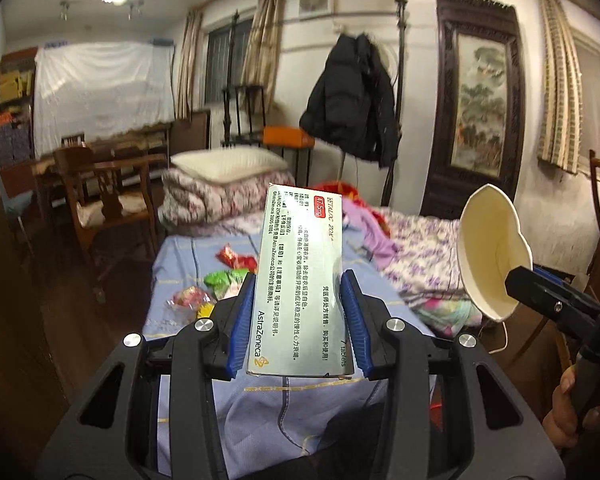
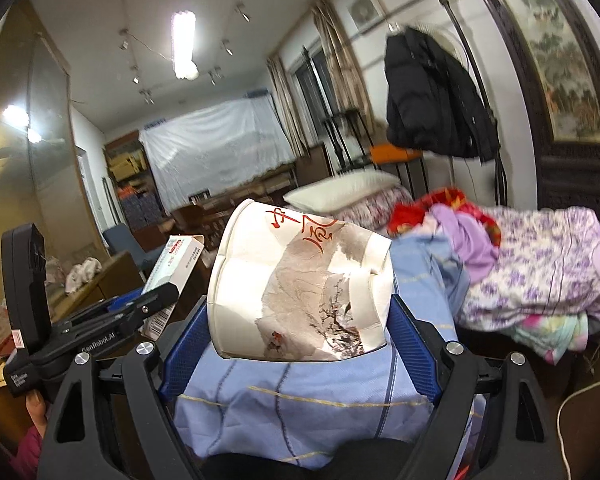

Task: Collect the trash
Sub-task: 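Carry the cup and medicine box over the red wastebasket with both tools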

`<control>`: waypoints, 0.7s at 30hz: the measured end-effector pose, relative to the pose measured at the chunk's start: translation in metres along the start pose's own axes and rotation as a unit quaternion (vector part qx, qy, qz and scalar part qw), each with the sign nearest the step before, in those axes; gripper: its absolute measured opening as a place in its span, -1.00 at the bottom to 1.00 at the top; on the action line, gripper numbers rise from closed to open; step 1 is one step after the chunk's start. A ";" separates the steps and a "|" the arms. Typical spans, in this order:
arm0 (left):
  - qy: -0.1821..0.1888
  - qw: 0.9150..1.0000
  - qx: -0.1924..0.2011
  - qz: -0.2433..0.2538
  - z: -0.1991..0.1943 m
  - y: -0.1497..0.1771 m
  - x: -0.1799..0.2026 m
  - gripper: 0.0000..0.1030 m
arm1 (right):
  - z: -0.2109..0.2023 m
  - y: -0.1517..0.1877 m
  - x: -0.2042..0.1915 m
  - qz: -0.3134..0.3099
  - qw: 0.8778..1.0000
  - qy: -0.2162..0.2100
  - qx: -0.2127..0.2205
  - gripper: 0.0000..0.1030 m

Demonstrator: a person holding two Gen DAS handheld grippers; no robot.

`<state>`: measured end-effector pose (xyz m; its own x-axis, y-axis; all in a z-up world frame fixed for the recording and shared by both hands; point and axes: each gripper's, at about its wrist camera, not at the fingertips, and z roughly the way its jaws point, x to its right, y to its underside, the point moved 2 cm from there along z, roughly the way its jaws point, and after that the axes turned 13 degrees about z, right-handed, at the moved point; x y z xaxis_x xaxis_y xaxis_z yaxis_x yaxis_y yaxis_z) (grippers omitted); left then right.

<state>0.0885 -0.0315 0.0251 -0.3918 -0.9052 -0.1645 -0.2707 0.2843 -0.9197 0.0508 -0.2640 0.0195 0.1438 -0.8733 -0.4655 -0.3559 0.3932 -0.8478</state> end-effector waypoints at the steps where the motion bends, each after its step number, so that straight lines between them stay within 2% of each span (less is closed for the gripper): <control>1: -0.004 1.000 0.012 0.004 -0.014 -0.002 0.003 -0.17 | -0.009 -0.001 -0.005 -0.006 1.000 -0.003 0.008 0.64; 5: -0.015 0.999 0.050 0.015 -0.060 -0.010 0.014 -0.17 | -0.053 -0.003 -0.031 -0.036 0.998 -0.019 0.045 0.64; 11: -0.029 0.995 0.094 0.023 -0.104 -0.014 0.021 -0.17 | -0.098 -0.007 -0.058 -0.068 0.994 -0.032 0.082 0.64; 16: -0.037 0.993 0.111 0.017 -0.117 -0.012 0.016 -0.17 | -0.108 -0.008 -0.072 -0.088 0.991 -0.034 0.091 0.64; 21: -0.041 0.994 0.099 0.003 -0.110 -0.001 0.008 -0.17 | -0.095 -0.004 -0.067 -0.090 0.993 -0.025 0.074 0.64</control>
<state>-0.0112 -0.0038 0.0640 -0.3182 -0.9285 -0.1913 -0.0875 0.2297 -0.9693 -0.0454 -0.2343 0.0789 0.2389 -0.9196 -0.3118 -0.1810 0.2733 -0.9447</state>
